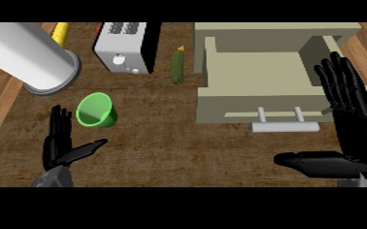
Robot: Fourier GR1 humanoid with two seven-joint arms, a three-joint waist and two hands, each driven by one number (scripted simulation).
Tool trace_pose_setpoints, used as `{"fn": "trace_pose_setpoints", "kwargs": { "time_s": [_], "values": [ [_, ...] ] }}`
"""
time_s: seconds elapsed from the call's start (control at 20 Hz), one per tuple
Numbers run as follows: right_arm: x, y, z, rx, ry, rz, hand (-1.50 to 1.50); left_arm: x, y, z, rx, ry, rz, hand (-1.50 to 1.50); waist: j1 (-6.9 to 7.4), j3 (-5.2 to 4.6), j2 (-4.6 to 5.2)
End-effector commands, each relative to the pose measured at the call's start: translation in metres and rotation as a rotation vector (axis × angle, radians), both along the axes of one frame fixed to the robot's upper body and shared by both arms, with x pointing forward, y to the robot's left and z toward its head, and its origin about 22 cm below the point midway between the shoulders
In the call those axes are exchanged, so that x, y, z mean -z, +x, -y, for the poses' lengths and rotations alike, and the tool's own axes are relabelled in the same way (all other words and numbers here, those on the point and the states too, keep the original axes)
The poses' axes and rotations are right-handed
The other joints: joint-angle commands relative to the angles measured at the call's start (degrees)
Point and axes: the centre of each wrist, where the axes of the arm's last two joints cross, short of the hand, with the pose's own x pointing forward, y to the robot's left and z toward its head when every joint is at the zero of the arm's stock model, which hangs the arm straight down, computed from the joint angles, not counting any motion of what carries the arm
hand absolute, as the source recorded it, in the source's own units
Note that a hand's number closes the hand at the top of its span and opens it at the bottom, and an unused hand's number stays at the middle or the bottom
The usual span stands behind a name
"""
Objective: Pick up the cup, place it into the drawer and close the drawer
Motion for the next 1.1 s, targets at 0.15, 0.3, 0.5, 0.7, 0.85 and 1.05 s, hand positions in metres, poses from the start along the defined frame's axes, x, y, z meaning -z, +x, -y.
{"fn": "trace_pose_setpoints", "kwargs": {
  "time_s": [0.15, 0.3, 0.5, 0.7, 0.85, 1.05],
  "values": [
    [0.013, 0.0, -0.006, -0.019, -0.02, -0.001, -1.5, 0.01, -0.003, 0.006, 0.005, 0.006, 0.021, -1.5, -0.42, -0.07, 0.2],
    [0.002, 0.008, 0.003, -0.007, -0.005, -0.011, -1.5, 0.006, -0.006, -0.008, 0.03, -0.002, 0.02, -1.5, -0.18, -0.04, 0.11],
    [0.001, 0.02, 0.007, -0.003, -0.014, -0.002, -1.5, 0.005, 0.004, 0.002, 0.036, -0.001, 0.034, -1.5, -0.39, -0.09, 0.31],
    [-0.018, -0.006, -0.003, -0.023, 0.008, -0.007, -1.5, -0.001, 0.009, -0.003, 0.049, -0.03, 0.068, -1.5, -0.5, -0.09, 0.13],
    [-0.008, 0.009, -0.019, -0.028, 0.007, 0.01, -1.5, 0.006, 0.019, 0.032, 0.065, -0.074, 0.091, -1.5, -0.77, -0.17, 0.46],
    [-0.016, 0.011, 0.005, -0.016, -0.002, -0.014, -1.5, 0.0, 0.023, 0.023, 0.109, -0.124, 0.132, -1.5, -0.65, -0.13, 0.34]
  ]
}}
